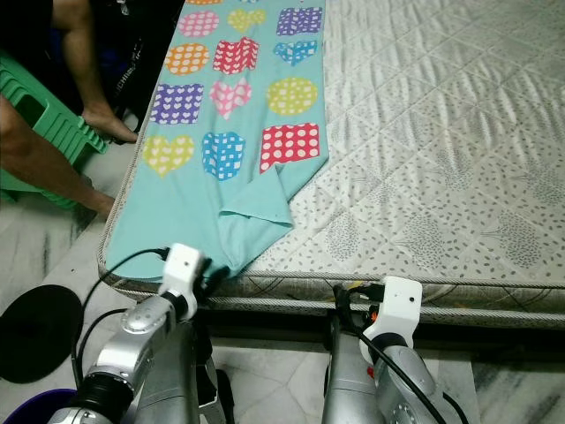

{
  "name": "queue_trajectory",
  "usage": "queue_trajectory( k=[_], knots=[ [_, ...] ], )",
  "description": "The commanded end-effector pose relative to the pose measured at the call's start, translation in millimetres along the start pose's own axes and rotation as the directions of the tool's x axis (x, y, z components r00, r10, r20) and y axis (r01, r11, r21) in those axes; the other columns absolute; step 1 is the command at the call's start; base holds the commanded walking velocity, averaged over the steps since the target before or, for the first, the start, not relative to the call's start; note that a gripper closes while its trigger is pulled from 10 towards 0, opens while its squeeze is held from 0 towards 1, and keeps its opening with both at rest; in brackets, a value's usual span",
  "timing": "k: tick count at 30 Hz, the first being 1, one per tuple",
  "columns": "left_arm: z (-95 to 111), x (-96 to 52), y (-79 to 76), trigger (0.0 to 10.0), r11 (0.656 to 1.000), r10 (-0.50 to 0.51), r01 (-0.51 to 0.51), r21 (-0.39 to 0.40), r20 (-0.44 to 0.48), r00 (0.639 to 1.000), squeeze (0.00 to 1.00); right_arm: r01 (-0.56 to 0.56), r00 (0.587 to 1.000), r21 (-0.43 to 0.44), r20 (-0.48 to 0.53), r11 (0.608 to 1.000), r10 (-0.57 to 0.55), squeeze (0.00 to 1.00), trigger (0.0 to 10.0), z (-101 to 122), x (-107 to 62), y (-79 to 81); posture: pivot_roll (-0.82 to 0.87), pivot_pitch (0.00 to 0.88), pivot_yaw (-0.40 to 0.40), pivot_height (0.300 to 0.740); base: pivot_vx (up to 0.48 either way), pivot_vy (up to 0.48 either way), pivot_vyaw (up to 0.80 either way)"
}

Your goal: Clean up the room

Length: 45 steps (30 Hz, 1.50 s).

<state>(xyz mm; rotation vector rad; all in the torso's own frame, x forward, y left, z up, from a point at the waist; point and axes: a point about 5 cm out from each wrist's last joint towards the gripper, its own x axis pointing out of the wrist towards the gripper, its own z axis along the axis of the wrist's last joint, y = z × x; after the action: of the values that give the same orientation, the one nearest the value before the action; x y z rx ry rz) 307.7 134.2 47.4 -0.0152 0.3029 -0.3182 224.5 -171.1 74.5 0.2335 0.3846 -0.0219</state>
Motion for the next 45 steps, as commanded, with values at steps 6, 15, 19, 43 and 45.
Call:
queue_trajectory(
  k=[6,15,19,43,45],
  knots=[
    [10,5.4,15.1,10.0,0.998,0.057,-0.057,-0.017,0.006,0.998,1.00,0.011,1.000,0.020,-0.022,1.000,-0.011,0.00,10.0,-8,-3.7,-0.4,-0.18,0.214,0.120,0.586,0.000,0.000,0.00],
    [51,29.2,22.3,10.0,0.997,0.071,-0.071,-0.003,0.052,0.996,0.00,0.018,1.000,0.020,-0.015,1.000,-0.018,0.00,10.0,-7,-5.8,-1.0,-0.19,0.218,0.121,0.586,0.000,0.000,0.00],
    [59,38.8,12.6,10.0,1.000,0.021,-0.021,-0.006,0.025,0.999,0.00,0.021,1.000,0.018,-0.013,1.000,-0.021,0.00,10.0,-7,-6.3,-1.8,-0.20,0.220,0.120,0.586,0.000,0.000,0.00],
    [39,47.1,-5.1,10.0,0.993,0.072,-0.081,-0.082,-0.106,0.992,0.00,0.035,0.999,0.024,-0.015,0.999,-0.034,0.00,10.0,-7,-10.6,-4.2,-0.21,0.236,0.120,0.586,0.000,0.000,0.00],
    [37,45.9,-2.2,10.0,0.992,0.074,-0.085,-0.095,-0.118,0.990,0.00,0.035,0.999,0.024,-0.015,0.999,-0.035,0.00,10.0,-7,-10.6,-3.9,-0.21,0.237,0.121,0.586,0.000,0.000,0.00]
  ],
)
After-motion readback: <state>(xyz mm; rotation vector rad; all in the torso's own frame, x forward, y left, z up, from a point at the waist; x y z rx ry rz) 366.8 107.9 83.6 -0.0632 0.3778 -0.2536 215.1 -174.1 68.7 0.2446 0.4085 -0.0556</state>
